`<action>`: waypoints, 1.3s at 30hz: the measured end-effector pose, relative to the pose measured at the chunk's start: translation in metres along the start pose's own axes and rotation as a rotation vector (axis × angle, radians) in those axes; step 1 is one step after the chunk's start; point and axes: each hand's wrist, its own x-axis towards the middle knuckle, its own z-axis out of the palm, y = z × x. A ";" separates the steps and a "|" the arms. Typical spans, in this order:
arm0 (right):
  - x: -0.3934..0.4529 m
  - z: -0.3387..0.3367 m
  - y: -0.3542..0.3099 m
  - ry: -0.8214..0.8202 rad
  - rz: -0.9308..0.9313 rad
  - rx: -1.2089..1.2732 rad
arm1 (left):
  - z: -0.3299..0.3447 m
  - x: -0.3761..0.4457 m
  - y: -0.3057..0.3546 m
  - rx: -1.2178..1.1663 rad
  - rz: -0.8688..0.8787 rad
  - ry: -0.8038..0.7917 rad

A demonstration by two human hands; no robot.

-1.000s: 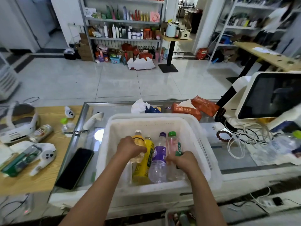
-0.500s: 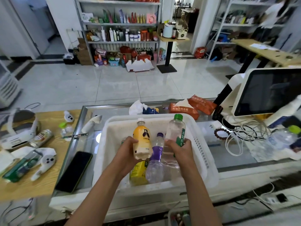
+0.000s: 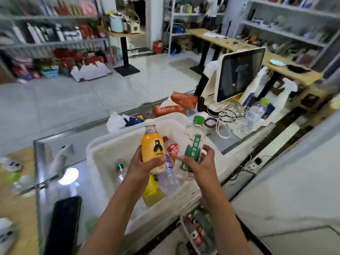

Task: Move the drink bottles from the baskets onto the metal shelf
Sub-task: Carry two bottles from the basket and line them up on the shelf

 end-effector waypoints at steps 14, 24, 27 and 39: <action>-0.126 0.000 0.007 0.526 -0.127 -0.070 | 0.002 -0.044 -0.010 0.295 0.097 -0.351; -0.300 -0.068 0.048 0.939 -0.118 -0.076 | 0.079 -0.166 -0.063 0.463 0.060 -0.813; -0.375 -0.087 0.070 1.086 -0.106 -0.051 | 0.098 -0.231 -0.087 0.470 0.033 -0.958; -0.711 -0.085 0.153 1.675 -0.048 0.013 | 0.107 -0.537 -0.180 0.514 -0.120 -1.523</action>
